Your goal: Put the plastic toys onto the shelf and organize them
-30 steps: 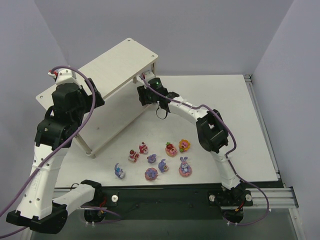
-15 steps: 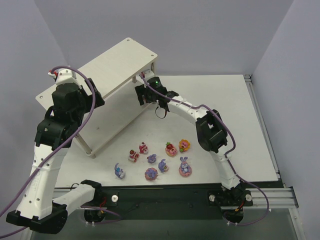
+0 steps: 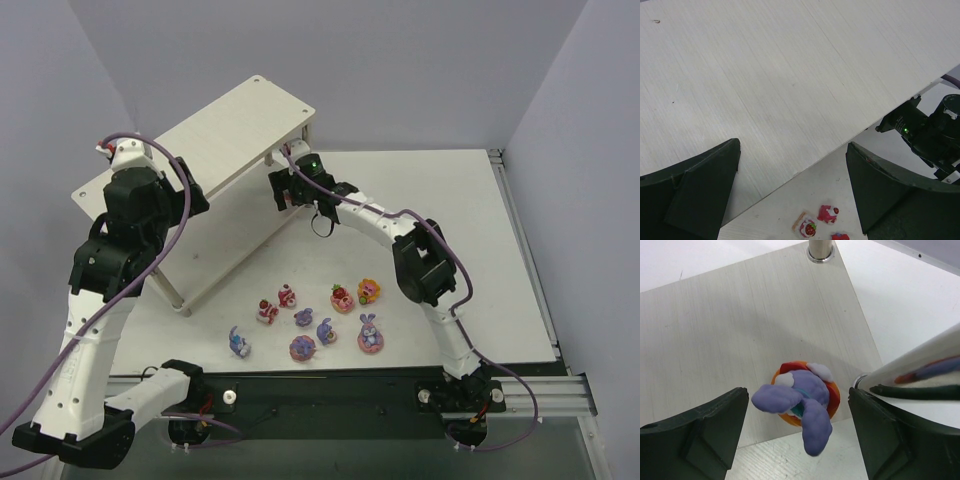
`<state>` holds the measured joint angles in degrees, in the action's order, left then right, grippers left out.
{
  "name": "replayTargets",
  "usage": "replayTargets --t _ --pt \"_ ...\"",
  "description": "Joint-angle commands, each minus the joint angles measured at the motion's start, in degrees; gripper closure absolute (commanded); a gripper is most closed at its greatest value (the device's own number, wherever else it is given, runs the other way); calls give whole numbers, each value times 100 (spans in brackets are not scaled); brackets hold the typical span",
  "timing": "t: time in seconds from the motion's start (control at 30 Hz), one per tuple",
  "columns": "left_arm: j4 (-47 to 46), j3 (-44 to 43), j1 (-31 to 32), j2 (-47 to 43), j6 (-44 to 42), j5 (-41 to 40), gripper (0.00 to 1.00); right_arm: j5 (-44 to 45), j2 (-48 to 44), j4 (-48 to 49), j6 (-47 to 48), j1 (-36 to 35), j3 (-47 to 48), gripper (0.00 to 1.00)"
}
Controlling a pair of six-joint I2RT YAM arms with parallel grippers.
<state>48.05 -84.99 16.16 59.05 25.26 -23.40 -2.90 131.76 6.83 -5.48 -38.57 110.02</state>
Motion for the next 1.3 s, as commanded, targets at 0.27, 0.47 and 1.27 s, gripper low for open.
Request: replayTargets --t 0.27,0.47,1.27 --pt "-86 158 18 -183 67 37 3 228 -1161 521 -243 68 -894 13" --pt "-94 158 18 -192 67 63 3 228 -1495 653 -532 86 -1244 15" --pt "-103 132 18 -95 32 72 3 -431 -1400 1567 -4241 464 -2318 100"
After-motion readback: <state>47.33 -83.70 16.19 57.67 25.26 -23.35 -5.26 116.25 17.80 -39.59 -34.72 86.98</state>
